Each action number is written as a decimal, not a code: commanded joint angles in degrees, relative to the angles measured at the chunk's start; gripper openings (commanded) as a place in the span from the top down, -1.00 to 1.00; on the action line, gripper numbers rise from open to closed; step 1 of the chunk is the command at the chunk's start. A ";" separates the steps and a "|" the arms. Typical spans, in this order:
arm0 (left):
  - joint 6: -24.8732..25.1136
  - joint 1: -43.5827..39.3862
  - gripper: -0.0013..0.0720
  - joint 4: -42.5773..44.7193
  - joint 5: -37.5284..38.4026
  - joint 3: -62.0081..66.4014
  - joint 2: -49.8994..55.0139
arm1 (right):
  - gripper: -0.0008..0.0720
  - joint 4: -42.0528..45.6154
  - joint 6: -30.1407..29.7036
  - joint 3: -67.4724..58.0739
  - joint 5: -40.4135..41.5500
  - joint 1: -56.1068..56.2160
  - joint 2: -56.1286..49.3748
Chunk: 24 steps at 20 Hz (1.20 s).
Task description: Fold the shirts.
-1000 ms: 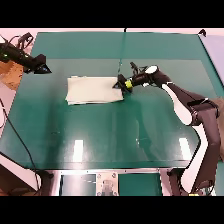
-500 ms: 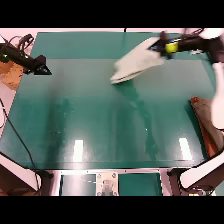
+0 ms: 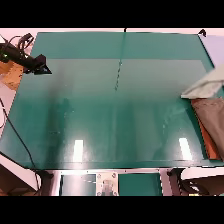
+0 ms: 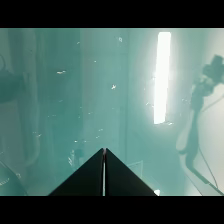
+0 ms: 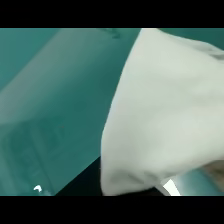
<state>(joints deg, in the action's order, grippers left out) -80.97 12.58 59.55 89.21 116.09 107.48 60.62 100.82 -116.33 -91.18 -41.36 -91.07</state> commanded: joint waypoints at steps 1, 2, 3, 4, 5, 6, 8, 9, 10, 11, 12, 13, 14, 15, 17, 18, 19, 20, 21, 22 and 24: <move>-0.02 0.02 0.91 0.00 0.28 -0.02 -0.02 | 0.94 7.96 1.25 -0.07 -6.16 -6.99 2.14; -0.02 0.02 0.91 0.00 0.42 -0.02 -0.02 | 0.94 8.48 1.22 -0.07 -6.49 -7.93 2.62; -0.02 0.02 0.91 0.00 0.48 -0.02 -0.02 | 0.94 8.70 1.20 -0.07 -6.67 -8.74 3.10; -0.02 0.02 0.91 0.00 0.63 -0.02 -0.02 | 0.94 9.09 1.20 -0.07 -6.84 -9.38 3.65; -0.02 0.02 0.91 0.00 0.92 -0.02 -0.02 | 0.94 9.99 1.20 -0.07 -6.91 -9.88 4.17; -0.02 0.02 0.91 0.00 1.11 -0.02 -0.02 | 0.94 11.43 1.20 -0.07 -6.95 -10.36 4.87; -0.02 0.02 0.91 0.00 1.49 -0.02 -0.02 | 0.94 14.95 1.18 -0.07 -8.20 -11.08 5.79; -0.02 0.02 0.91 0.00 1.51 -0.02 -0.02 | 0.94 16.72 1.18 -0.04 -9.73 -11.15 5.90; 0.00 0.02 0.91 0.00 1.49 -0.02 -0.02 | 0.94 19.43 1.20 -0.04 -11.61 -11.15 5.92; 0.00 -0.04 0.91 0.00 1.49 -0.02 -0.02 | 0.94 22.27 1.22 0.07 -13.57 -11.06 5.92; -0.02 -0.02 0.91 0.00 1.51 -0.02 -0.02 | 0.94 24.50 1.53 0.94 -14.29 -11.06 6.32; 0.00 -0.02 0.91 0.00 1.64 -0.02 -0.02 | 0.94 25.70 2.82 2.91 -14.25 -11.06 7.34; -0.02 -0.04 0.91 -0.02 1.73 -0.02 -0.02 | 0.94 27.87 4.02 5.66 -14.25 -11.08 8.66; 0.00 -0.04 0.91 -0.17 1.73 -0.02 -0.02 | 0.94 30.95 4.26 8.90 -14.25 -11.08 9.90; 0.02 -0.04 0.91 -0.26 1.73 -0.02 -0.02 | 0.94 35.34 4.92 16.35 -14.27 -11.08 11.39; 0.00 -0.04 0.91 -0.42 1.75 -0.02 -0.02 | 0.94 36.83 5.29 20.48 -14.27 -11.08 11.85; 0.02 -0.04 0.91 -0.74 1.75 -0.02 -0.02 | 0.94 38.36 5.49 24.92 -14.27 -11.08 11.93; 0.02 -0.04 0.91 -1.07 1.81 -0.02 -0.02 | 0.94 40.06 6.05 28.96 -14.27 -11.08 11.93; 0.02 -0.04 0.91 -1.29 1.92 -0.02 -0.02 | 0.94 41.81 6.95 32.89 -14.14 -11.08 11.93; 0.02 -0.04 0.91 -1.33 1.90 -0.02 -0.02 | 0.94 43.06 7.63 36.76 -13.55 -11.08 11.93; 0.02 -0.04 0.91 -1.40 1.75 -0.02 -0.02 | 0.92 43.95 8.28 42.45 -11.15 -11.26 11.91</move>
<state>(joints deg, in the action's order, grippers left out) -80.99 12.56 58.48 91.09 116.09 107.48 100.42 107.53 -82.72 -104.18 -52.47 -79.44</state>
